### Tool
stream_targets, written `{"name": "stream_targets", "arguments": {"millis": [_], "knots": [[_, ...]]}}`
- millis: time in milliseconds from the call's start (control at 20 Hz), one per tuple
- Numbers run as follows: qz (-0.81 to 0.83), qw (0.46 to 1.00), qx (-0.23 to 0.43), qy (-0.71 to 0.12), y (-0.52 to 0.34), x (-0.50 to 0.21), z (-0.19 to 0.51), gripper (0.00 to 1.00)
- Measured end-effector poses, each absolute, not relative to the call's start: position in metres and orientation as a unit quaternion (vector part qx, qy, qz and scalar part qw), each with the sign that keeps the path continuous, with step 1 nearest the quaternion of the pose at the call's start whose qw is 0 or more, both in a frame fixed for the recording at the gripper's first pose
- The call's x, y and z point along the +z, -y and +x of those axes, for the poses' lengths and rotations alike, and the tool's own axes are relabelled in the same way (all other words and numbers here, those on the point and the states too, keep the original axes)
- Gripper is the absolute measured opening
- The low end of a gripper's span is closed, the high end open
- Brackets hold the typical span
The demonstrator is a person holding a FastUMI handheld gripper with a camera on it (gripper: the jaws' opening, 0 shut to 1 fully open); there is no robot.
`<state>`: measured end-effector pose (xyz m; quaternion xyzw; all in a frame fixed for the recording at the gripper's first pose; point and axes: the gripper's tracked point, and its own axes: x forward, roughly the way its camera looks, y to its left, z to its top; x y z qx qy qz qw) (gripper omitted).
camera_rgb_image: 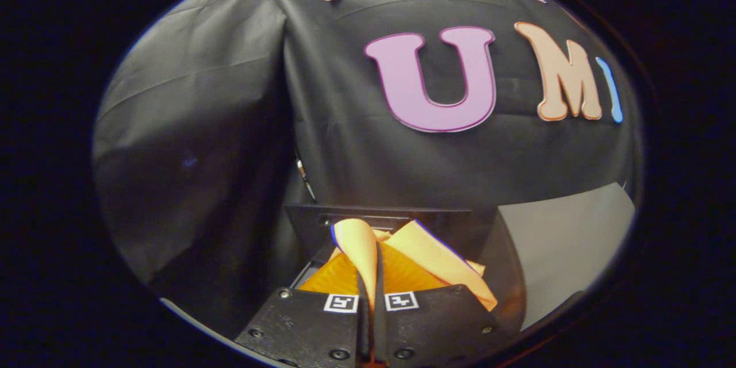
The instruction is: Put the clothes into the washing machine and then close the washing machine lid.
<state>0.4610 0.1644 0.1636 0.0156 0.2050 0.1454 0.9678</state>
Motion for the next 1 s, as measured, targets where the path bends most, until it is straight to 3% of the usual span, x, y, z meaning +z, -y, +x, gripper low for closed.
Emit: {"name": "stream_targets", "arguments": {"millis": [200,650,800,1000], "knots": [[0.025,0.960,0.173,-0.217,-0.200,0.128,0.468,0.03],[0.016,0.965,0.127,-0.228,-0.199,0.075,0.510,0.06],[-0.007,0.969,0.099,-0.226,-0.182,0.060,0.516,0.15],[0.003,0.974,0.088,-0.210,-0.177,0.065,0.517,0.51]]}}
